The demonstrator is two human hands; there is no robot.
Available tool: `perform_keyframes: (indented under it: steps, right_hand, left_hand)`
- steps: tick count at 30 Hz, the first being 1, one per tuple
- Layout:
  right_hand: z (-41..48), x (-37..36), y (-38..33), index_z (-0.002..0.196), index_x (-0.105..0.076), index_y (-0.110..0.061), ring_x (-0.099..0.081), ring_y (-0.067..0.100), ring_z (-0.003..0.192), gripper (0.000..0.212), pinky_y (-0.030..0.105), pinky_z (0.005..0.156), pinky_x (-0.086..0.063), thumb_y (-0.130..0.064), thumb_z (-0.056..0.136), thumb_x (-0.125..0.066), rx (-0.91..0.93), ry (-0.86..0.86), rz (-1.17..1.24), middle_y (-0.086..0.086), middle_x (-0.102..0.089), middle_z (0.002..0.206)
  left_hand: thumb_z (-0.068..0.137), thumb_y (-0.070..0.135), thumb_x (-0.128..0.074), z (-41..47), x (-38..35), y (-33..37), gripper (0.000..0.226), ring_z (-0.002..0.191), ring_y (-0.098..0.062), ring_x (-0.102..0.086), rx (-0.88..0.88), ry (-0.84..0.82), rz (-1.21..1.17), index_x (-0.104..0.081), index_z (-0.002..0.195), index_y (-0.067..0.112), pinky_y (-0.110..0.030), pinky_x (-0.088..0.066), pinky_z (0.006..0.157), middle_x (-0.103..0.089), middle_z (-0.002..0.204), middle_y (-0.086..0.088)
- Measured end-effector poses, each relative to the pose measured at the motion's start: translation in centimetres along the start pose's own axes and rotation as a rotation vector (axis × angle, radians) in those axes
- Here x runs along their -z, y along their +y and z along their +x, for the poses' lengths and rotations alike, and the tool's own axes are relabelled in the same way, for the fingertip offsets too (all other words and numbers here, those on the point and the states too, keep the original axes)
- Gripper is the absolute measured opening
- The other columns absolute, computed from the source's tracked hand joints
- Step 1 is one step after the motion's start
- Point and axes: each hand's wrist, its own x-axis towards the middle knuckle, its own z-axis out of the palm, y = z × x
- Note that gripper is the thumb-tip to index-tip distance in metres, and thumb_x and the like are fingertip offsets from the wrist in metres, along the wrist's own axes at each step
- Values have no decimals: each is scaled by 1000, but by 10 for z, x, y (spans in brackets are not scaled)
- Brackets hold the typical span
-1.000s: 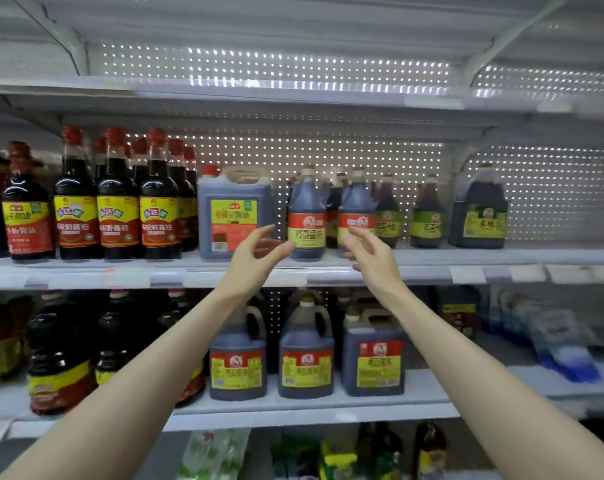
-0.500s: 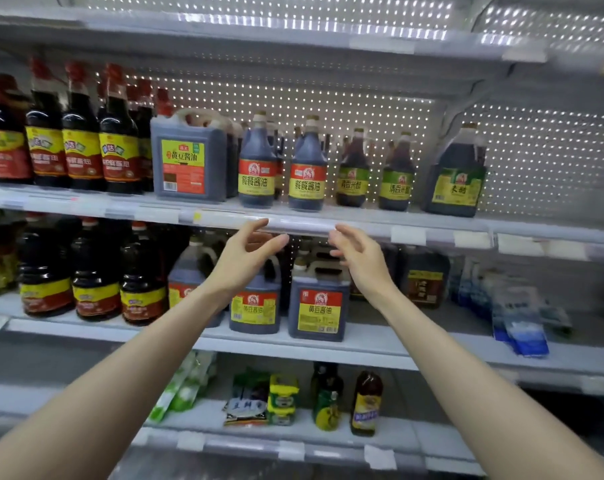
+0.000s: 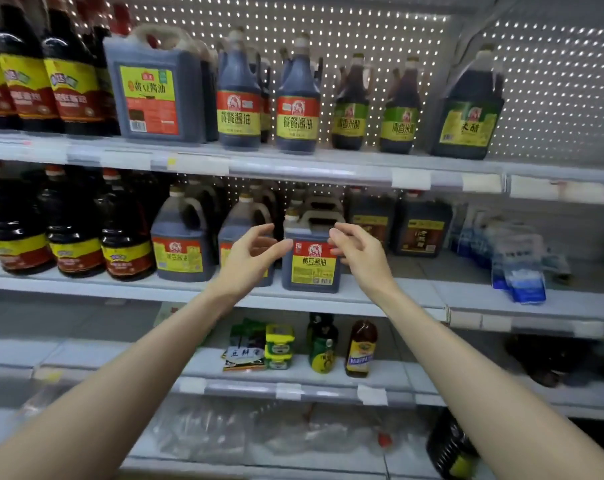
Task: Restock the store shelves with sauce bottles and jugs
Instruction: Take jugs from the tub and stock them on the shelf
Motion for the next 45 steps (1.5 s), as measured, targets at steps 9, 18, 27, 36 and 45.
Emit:
perform_keyframes:
  steps: [9,18,27,36,45]
  right_hand:
    - [-32,-28,128,120,-60,-19,-65,15,96,31,18,72,-45,-35,94,-58,-285,-13,-44,1,-68,105]
    - [-102,-45,289,99,-60,-27,-63,5,86,7,18,78,-46,-25,93,-61,-545,-80,-21,-8,-67,91]
    - [-167,-44,466,107,-62,-21,-64,18,98,19,31,90,-50,-32,92,-62,-804,-203,-56,-5,-66,98]
    - [-260,-53,635,112,-63,-10,-62,17,99,24,15,75,-45,-26,93,-61,-998,-241,-69,-3,-66,99]
    - [-341,-78,779,132,-54,-16,-52,10,115,43,21,91,-44,-32,92,-62,-1050,-273,-160,-2,-56,128]
  left_hand:
    - [84,35,-71,-12,-33,-134,48,95,-6,-62,268,-92,-87,-53,125,20,-11,-45,73,-65,106,3]
    - [90,27,-64,-72,-97,-288,41,86,-1,-57,577,-142,-62,-54,127,13,-11,-46,68,-62,96,5]
    - [91,32,-63,-142,-180,-421,40,86,-3,-57,891,-132,-36,-53,126,18,-11,-45,64,-61,101,3]
    - [89,29,-65,-228,-248,-570,31,83,1,-59,1122,-163,34,-58,115,15,-8,-43,65,-62,91,9]
    - [89,32,-64,-286,-295,-706,43,108,-13,-55,1170,-236,95,-55,126,11,-24,-40,92,-62,115,-1]
